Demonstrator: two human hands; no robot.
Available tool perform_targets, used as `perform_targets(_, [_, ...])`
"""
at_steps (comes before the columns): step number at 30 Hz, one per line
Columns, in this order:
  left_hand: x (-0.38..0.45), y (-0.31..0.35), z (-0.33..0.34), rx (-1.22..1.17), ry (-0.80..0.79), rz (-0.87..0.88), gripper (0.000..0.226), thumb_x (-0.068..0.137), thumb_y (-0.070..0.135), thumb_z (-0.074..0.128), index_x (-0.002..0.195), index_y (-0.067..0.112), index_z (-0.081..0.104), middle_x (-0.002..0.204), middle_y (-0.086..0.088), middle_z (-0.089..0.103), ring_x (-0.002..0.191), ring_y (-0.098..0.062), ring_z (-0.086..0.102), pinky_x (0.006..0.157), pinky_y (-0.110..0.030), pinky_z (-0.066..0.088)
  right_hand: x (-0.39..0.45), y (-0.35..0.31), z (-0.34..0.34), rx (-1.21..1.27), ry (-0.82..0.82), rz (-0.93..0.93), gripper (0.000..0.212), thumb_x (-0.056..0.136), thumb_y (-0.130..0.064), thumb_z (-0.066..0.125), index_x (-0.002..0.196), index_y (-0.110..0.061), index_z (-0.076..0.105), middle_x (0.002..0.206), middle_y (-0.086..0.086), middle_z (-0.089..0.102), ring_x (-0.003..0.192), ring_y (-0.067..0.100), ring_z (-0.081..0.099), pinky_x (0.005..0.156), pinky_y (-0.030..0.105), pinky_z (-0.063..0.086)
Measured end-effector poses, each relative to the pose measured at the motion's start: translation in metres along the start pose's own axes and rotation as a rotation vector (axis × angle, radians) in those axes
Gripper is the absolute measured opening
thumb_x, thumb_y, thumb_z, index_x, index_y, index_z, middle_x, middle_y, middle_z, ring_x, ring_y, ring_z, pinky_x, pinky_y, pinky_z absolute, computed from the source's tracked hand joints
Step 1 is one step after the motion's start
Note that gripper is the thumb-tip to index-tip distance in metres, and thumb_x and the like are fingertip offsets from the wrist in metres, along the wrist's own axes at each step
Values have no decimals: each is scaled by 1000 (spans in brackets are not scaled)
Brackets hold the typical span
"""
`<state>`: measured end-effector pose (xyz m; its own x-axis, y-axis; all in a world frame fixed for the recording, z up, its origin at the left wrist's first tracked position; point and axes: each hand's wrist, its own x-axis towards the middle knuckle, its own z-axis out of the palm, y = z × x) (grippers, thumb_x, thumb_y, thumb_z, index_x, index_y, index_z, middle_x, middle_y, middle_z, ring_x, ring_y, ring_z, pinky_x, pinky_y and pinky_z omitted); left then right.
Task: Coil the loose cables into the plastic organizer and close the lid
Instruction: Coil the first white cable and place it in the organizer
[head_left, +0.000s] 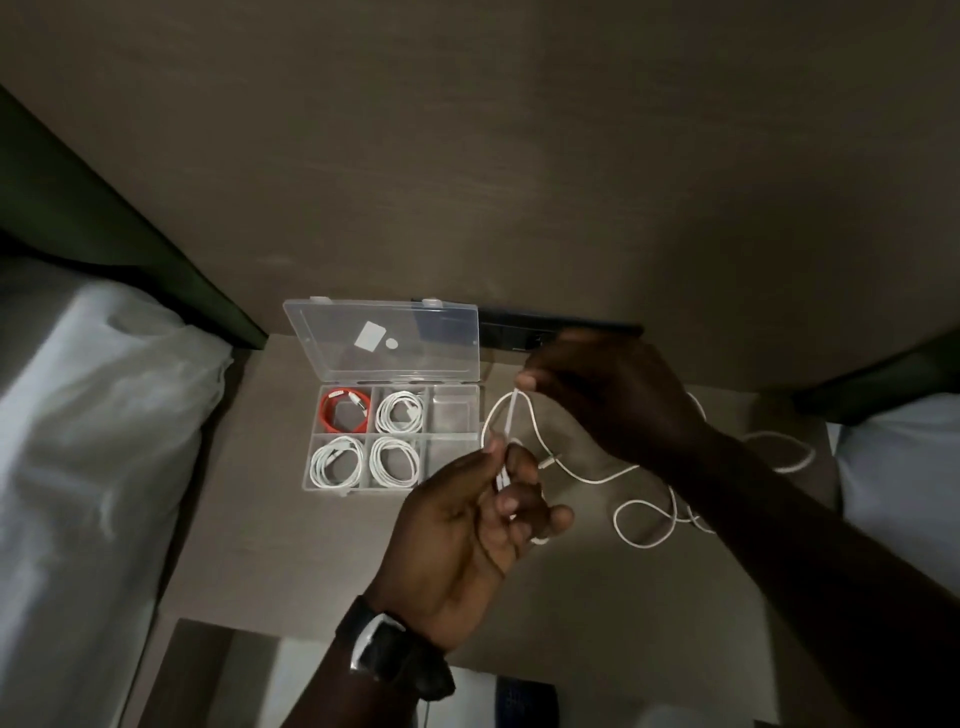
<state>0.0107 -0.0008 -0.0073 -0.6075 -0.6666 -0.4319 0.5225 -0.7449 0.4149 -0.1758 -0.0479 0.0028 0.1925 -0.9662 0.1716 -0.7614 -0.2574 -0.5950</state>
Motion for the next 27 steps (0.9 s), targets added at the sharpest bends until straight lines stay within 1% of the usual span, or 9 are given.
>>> perform_targets(3, [0,10,-3,-148,-44,99,22,96,18,47,89,6,64,67,-1,56,62,-15,59,98,-41,51,-17,1,24,70,-79,97,25,97,-47,48,88,-31,65,84,-3,68,80,18,65,72,42,51])
perform_targets(5, [3,18,-7,-205,20,196,30,98,18,44,91,6,71,78,-4,70,80,-19,70,103,-43,47,-38,-8,43,81,-173,77,17,99,-40,46,96,-33,60,86,-1,70,81,24,66,71,42,52])
perform_targets(7, [7,25,-11,-258,68,264,34,97,17,42,97,4,73,97,-9,76,105,-27,70,103,-46,44,-60,-21,55,78,-241,38,18,100,-42,41,107,-32,54,84,0,70,80,26,67,66,39,50])
perform_targets(10, [11,34,-19,-269,120,327,33,91,14,47,113,1,67,121,-15,70,120,-29,62,104,-45,43,-83,-35,53,66,-321,38,29,98,-55,31,109,-32,46,84,-2,68,81,22,66,66,38,50])
perform_targets(13, [12,34,-26,-130,203,383,37,90,18,51,122,4,60,127,-16,66,122,-27,60,107,-42,44,-89,-45,37,42,-430,2,37,96,-59,27,108,-30,46,90,-7,66,83,16,65,70,38,51])
perform_targets(17, [9,15,-28,473,342,456,23,91,27,59,104,14,74,107,-12,75,110,-27,67,97,-39,51,-68,-54,9,-90,-441,-141,21,101,-42,37,111,-31,52,91,-6,66,77,18,65,67,38,52])
perform_targets(20, [6,1,-24,901,310,460,29,92,31,57,90,6,73,82,-15,73,80,-19,66,78,-36,50,-38,-48,-16,-164,-300,-186,13,94,-40,55,98,-31,64,86,-7,67,77,18,67,61,37,53])
perform_targets(23, [2,-3,-17,848,258,329,38,97,37,50,88,6,71,66,-13,64,63,-15,58,64,-26,48,-16,-36,-26,-164,-132,-211,14,86,-39,65,87,-26,71,79,-8,66,74,17,65,59,33,50])
perform_targets(27, [1,4,-10,535,199,107,48,97,44,46,84,3,69,57,-2,48,51,-16,44,52,-25,32,-4,-20,-7,-60,-56,-190,24,91,-40,60,95,-21,73,90,-6,70,84,18,64,67,38,51])
